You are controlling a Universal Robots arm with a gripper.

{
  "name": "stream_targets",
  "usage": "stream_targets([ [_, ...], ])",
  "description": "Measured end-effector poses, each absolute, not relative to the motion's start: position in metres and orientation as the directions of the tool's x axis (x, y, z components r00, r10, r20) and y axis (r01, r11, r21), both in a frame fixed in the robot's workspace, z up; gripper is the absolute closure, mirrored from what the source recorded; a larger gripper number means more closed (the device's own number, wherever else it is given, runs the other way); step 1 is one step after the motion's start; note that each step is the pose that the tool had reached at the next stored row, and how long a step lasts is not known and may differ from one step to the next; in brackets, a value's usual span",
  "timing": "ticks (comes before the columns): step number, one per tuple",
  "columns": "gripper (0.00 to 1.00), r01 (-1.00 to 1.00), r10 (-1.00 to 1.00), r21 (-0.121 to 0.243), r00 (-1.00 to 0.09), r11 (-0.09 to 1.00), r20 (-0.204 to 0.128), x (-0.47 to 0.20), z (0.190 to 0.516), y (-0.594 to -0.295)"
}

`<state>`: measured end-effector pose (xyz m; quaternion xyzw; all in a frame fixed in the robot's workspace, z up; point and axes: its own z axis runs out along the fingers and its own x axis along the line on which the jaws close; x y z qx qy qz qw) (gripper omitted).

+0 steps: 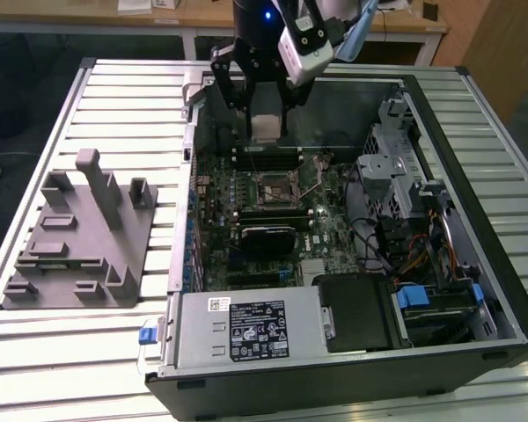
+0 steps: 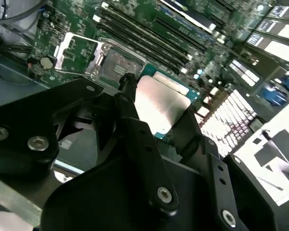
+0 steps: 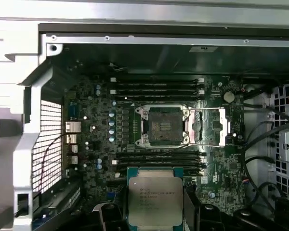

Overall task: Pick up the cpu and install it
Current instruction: 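Pick up the cpu and move it towards the insertion slot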

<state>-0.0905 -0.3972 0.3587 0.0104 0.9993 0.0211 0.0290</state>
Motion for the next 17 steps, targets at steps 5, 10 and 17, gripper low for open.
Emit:
stream_targets([
  [5,0.46,0.02,0.022,0.043,-0.998,0.999,-0.056,-0.081,0.35,-0.393],
  [10,0.46,0.02,0.022,0.043,-0.998,0.999,-0.055,-0.077,0.34,-0.389],
  [17,0.46,0.02,0.022,0.043,-0.998,0.999,-0.054,-0.076,0.328,-0.383],
])
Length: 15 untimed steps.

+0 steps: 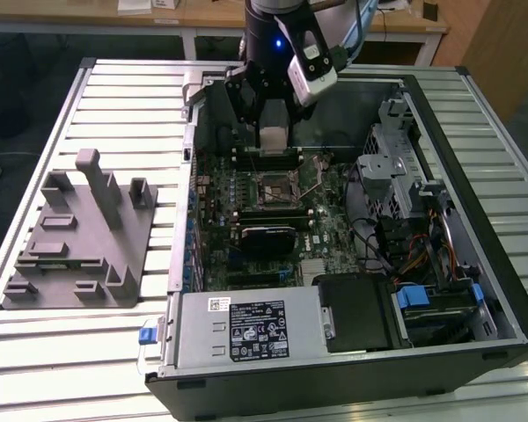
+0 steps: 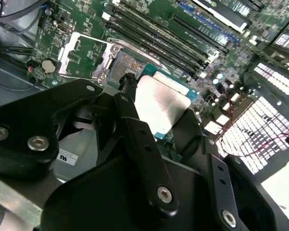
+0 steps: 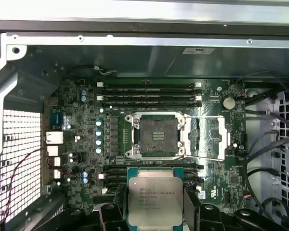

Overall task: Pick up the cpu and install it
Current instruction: 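Pick up the cpu and move it towards the insertion slot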

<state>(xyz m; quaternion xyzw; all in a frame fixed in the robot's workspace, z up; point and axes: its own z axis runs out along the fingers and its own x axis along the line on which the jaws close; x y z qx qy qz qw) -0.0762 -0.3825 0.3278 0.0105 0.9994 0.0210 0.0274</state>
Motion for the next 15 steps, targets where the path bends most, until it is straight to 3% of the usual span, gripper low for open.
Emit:
stream_targets([
  [15,0.46,0.02,0.022,0.043,-0.998,0.999,-0.051,-0.068,0.301,-0.36],
])
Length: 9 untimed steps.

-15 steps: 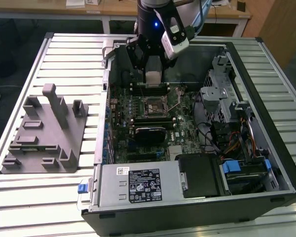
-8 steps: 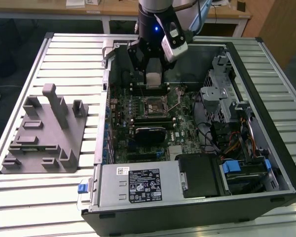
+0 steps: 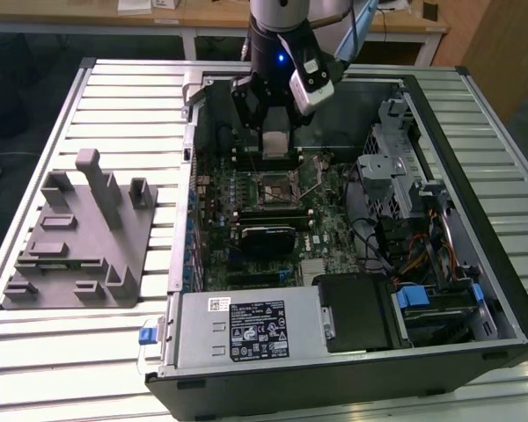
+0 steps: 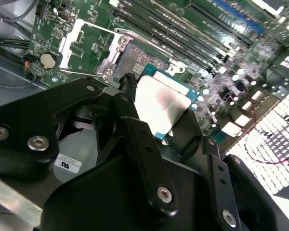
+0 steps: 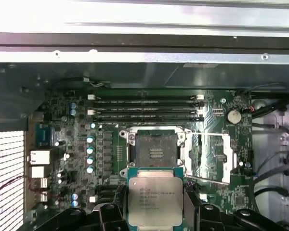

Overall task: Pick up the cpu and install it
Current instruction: 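Pick up the cpu and move it towards the insertion slot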

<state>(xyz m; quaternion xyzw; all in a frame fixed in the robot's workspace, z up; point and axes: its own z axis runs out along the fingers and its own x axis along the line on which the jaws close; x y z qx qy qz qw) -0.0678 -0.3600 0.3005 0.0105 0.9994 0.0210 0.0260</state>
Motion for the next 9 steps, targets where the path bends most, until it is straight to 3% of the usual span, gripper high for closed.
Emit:
stream_targets([
  [9,0.46,0.02,0.022,0.042,-0.999,0.999,-0.042,-0.056,0.284,-0.358],
])
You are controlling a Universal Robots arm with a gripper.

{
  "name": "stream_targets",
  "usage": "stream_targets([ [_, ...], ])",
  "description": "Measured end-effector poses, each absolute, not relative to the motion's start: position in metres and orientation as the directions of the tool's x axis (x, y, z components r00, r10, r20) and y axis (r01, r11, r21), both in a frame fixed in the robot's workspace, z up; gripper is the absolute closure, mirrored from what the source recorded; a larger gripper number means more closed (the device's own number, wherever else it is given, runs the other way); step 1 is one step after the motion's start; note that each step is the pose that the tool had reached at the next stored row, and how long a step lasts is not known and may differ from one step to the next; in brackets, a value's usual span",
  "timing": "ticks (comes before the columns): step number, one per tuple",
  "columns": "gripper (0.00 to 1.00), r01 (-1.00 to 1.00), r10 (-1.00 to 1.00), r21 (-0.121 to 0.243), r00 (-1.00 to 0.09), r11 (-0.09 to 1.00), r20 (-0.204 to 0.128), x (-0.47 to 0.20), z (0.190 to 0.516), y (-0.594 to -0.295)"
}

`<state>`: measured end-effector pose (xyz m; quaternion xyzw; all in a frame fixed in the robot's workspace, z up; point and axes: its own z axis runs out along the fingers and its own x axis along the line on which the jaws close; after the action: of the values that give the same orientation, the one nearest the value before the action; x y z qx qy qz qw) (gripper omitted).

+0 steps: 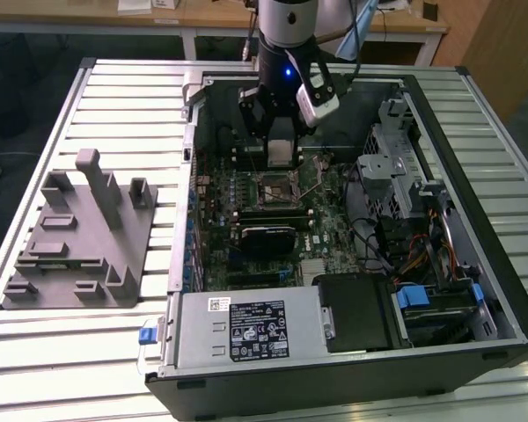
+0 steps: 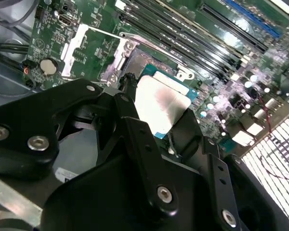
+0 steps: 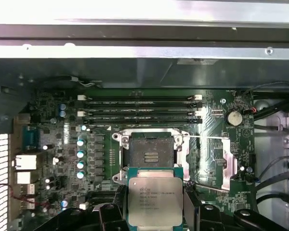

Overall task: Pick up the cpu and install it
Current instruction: 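Pick up the cpu and move it towards the insertion slot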

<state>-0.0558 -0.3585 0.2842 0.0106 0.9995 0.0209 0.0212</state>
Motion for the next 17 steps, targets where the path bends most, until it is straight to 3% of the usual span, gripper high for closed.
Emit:
stream_targets([
  [17,0.46,0.019,0.02,0.042,-0.999,0.999,-0.027,-0.045,0.27,-0.355],
])
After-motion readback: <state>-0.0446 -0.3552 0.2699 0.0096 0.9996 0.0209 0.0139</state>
